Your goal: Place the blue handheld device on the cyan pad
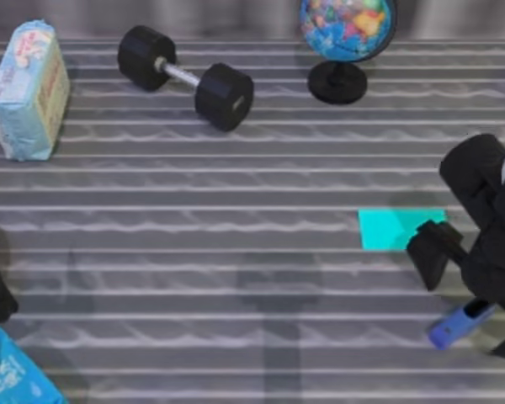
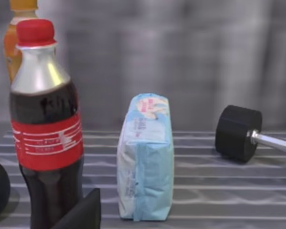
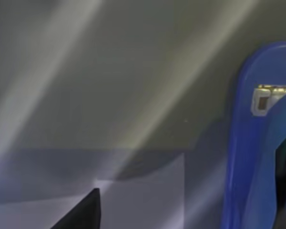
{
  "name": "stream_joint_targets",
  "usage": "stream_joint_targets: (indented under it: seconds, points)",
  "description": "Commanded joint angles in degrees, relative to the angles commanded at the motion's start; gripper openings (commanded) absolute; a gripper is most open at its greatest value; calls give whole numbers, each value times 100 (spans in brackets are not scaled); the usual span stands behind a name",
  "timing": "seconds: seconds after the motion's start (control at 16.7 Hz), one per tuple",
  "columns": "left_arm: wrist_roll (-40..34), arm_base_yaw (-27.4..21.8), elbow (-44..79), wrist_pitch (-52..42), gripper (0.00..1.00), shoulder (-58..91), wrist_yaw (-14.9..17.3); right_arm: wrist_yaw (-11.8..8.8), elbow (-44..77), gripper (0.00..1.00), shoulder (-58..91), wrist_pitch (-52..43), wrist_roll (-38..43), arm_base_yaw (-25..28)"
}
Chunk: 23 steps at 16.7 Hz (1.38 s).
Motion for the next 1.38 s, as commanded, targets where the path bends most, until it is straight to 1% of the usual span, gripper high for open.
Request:
stream_joint_targets:
  seconds: [0.3, 1.08, 1.14, 1.38]
  points:
    - [0, 0, 0, 0, 100, 0, 0, 0, -89, 100, 77, 144, 6, 4]
    - [0, 0, 0, 0, 100, 0, 0, 0, -89, 2, 77, 144, 6, 4]
    - [0, 0, 0, 0, 100, 0, 0, 0, -89, 0, 77, 144, 6, 4]
    - [0, 0, 0, 0, 100, 0, 0, 0, -89, 0, 77, 144, 6, 4]
